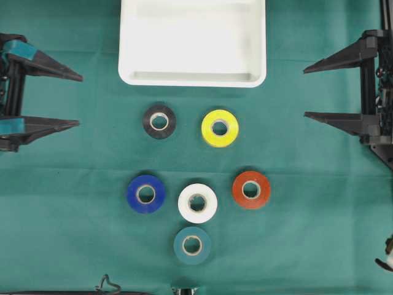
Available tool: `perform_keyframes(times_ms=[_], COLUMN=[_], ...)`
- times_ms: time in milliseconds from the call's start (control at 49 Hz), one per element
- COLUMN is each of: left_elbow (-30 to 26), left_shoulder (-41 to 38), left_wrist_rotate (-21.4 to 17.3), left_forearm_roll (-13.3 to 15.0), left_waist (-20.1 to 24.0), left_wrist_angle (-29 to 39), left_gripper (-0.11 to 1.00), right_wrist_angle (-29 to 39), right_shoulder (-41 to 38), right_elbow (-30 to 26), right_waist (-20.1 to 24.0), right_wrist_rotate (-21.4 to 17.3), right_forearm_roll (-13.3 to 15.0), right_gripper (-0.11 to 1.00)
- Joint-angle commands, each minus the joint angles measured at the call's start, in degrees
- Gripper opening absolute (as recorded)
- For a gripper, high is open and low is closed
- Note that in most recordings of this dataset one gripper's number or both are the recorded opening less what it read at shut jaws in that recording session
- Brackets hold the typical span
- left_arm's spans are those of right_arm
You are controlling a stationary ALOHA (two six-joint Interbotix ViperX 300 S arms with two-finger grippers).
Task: Pick up the tape from a random location and place it into the white case.
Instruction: 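Move the left gripper over the black tape roll and lower it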
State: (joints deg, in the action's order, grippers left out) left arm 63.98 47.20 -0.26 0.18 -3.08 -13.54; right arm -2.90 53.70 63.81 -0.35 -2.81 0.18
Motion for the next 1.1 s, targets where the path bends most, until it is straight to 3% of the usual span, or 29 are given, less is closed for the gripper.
perform_keyframes(times_ms=[0, 530, 795, 938, 1081], left_elbow=[-2.6, -15.6, -17.8, -19.6, -23.6], left_shoulder=[-2.8, -21.4, -23.1, -23.2, -24.0], left_wrist_rotate=[0.0, -0.4, 0.4, 0.8, 1.0], left_forearm_roll=[0.2, 0.2, 0.4, 0.4, 0.4], left_waist=[-0.2, 0.4, 1.1, 1.1, 1.1], left_wrist_angle=[-1.8, -3.9, -1.2, 5.2, 16.8], left_gripper=[1.0, 1.0, 1.0, 1.0, 1.0], right_wrist_angle=[-0.4, -0.5, -0.4, -0.3, -0.3], right_shoulder=[-0.4, -0.4, -0.4, -0.4, -0.4], right_elbow=[-1.5, -1.5, -1.5, -1.5, -1.5], right_waist=[-0.2, -0.2, -0.2, -0.2, -0.2], right_wrist_rotate=[0.1, 0.2, 0.1, 0.1, 0.1], right_forearm_roll=[0.1, 0.2, 0.2, 0.2, 0.2], right_gripper=[0.93, 0.93, 0.93, 0.93, 0.93])
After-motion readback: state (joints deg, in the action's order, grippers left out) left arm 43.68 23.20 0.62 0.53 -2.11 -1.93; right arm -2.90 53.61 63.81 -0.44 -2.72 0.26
